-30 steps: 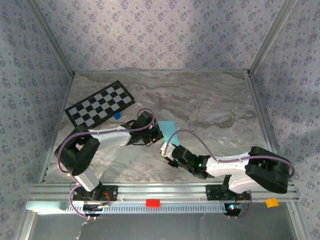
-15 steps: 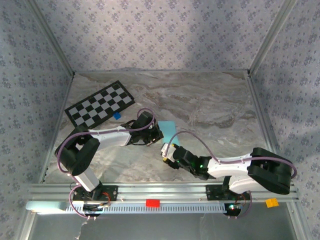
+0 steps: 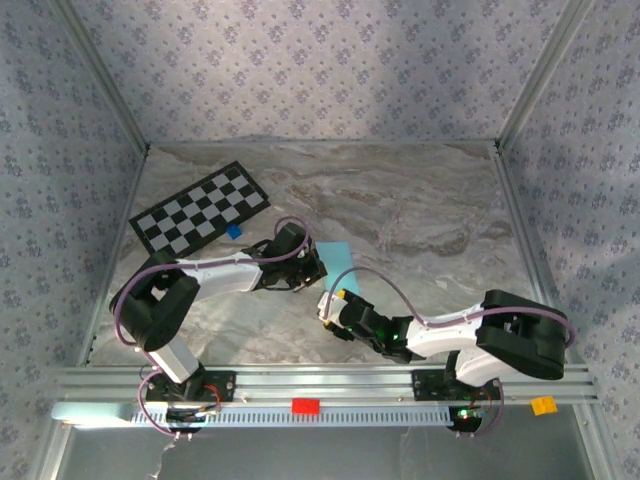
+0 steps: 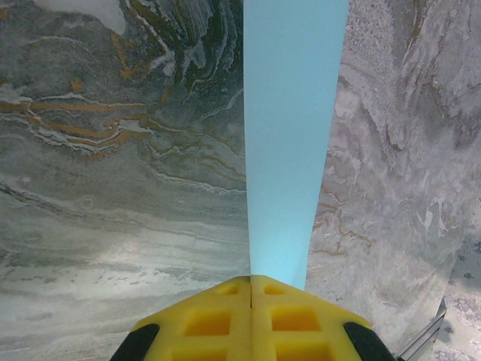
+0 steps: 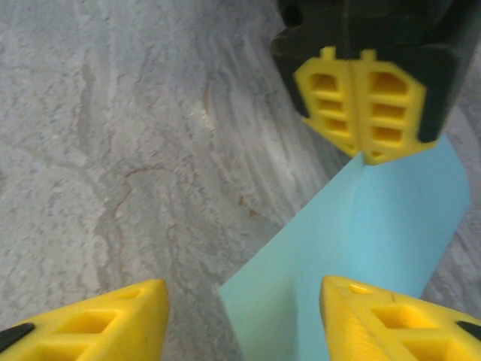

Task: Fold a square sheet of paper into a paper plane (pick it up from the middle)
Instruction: Third fold the triangle at the center of the table.

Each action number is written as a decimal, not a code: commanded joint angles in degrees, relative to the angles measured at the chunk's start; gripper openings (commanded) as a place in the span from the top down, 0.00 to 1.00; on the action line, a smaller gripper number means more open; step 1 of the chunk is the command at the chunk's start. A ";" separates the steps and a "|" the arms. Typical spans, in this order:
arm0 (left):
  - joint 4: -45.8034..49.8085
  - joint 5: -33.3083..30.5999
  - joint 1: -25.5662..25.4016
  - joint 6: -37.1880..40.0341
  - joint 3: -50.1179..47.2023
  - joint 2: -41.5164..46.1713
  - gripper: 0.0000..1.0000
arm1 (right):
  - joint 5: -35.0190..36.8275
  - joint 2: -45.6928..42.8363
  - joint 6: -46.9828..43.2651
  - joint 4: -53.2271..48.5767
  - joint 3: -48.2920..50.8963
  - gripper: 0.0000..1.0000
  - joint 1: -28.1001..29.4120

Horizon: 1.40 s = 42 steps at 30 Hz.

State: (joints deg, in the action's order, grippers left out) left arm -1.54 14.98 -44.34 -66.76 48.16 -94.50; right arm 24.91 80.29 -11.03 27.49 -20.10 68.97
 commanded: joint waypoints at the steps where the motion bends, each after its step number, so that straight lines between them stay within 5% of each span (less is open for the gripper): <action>1: 0.13 -0.49 0.28 -0.85 0.02 1.05 0.99 | 4.53 -0.11 0.44 2.18 -0.82 0.51 0.63; 32: 0.75 -0.83 0.27 -0.71 0.36 1.05 0.98 | -0.34 -5.20 6.81 -2.03 0.85 1.00 -2.38; 42: 6.65 -4.35 0.88 1.84 1.37 4.40 0.74 | -13.32 -7.17 10.87 -9.72 -2.30 1.00 -6.52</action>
State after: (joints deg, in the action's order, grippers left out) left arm 0.73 13.04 -43.92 -65.95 48.16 -92.99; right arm 17.45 74.15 -3.01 21.85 -20.12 63.64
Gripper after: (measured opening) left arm 0.241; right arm 0.051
